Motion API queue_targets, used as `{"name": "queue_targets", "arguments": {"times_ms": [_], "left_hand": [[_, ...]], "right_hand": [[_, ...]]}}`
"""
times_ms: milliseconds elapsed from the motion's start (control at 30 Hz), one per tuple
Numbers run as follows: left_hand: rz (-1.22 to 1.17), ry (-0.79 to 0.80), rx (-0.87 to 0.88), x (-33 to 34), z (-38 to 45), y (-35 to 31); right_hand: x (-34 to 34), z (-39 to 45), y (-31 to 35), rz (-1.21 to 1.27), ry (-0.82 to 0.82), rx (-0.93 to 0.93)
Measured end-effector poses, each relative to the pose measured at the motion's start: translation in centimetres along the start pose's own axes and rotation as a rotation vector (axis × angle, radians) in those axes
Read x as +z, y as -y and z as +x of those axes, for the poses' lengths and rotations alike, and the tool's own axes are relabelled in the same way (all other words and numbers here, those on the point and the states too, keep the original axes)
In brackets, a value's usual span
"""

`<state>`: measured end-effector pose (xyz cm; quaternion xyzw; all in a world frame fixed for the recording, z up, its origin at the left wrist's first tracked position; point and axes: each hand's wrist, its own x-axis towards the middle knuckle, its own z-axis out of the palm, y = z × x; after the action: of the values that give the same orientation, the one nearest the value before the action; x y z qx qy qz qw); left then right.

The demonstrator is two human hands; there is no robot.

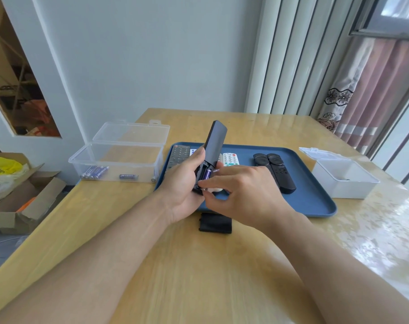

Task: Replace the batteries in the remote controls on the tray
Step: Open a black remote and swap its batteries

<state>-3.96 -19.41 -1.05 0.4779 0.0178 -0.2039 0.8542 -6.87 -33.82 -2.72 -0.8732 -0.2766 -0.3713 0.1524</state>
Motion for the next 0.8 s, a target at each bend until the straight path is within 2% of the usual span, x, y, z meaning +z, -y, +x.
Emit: {"name": "queue_targets", "arguments": {"times_ms": [200, 467, 667, 800], "left_hand": [[-0.033, 0.006, -0.054, -0.1, -0.1, -0.3], [-0.028, 0.025, -0.048, -0.3, 0.1, -0.6], [0.072, 0.148, -0.072, -0.9, 0.1, -1.2], [0.125, 0.228, -0.058, -0.7, -0.2, -1.1]], "right_hand": [[0.5, 0.1, 0.4, -0.062, -0.073, -0.074], [0.8, 0.1, 0.3, -0.049, -0.074, -0.079], [0.5, -0.1, -1.1, 0.050, 0.087, -0.073], [0.7, 0.0, -1.5, 0.123, 0.115, -0.056]]}}
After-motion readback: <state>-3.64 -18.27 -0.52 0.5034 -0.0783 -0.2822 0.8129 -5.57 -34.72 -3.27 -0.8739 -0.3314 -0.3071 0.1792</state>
